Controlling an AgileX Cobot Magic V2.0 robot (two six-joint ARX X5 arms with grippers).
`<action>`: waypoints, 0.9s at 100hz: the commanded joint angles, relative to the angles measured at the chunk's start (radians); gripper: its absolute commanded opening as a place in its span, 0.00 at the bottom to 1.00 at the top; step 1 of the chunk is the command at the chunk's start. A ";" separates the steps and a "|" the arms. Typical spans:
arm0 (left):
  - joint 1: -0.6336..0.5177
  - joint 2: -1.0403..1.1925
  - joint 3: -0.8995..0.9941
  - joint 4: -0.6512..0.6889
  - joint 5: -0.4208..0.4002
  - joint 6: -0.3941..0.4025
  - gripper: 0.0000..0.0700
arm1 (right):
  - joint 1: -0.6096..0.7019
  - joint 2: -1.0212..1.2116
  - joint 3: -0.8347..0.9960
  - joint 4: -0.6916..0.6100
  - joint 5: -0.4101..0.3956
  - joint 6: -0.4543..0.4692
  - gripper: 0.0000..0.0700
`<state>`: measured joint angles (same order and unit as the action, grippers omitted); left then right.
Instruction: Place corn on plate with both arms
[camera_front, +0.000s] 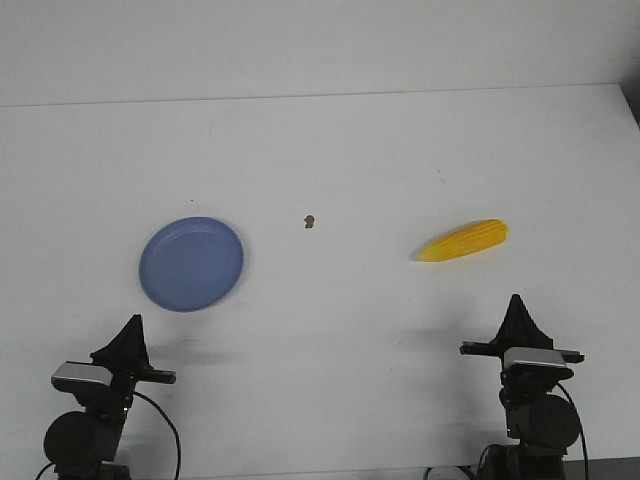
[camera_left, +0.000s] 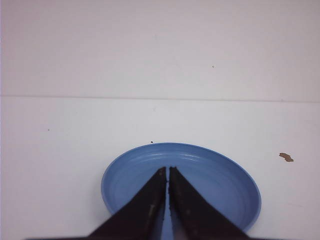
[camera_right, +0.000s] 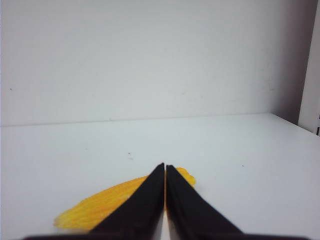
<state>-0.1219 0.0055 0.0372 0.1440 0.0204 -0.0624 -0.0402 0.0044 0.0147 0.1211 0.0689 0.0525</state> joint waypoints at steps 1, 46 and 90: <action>0.000 0.000 0.034 0.006 -0.016 -0.005 0.02 | 0.001 -0.003 0.000 0.013 -0.013 0.014 0.02; 0.000 0.219 0.488 -0.387 -0.115 -0.060 0.02 | 0.002 0.128 0.370 -0.396 -0.021 0.003 0.02; 0.000 0.719 0.959 -0.809 -0.132 -0.080 0.02 | 0.002 0.574 0.902 -0.945 -0.020 -0.007 0.02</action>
<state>-0.1219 0.6670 0.9470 -0.6098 -0.1078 -0.1478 -0.0395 0.5434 0.8806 -0.8249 0.0490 0.0490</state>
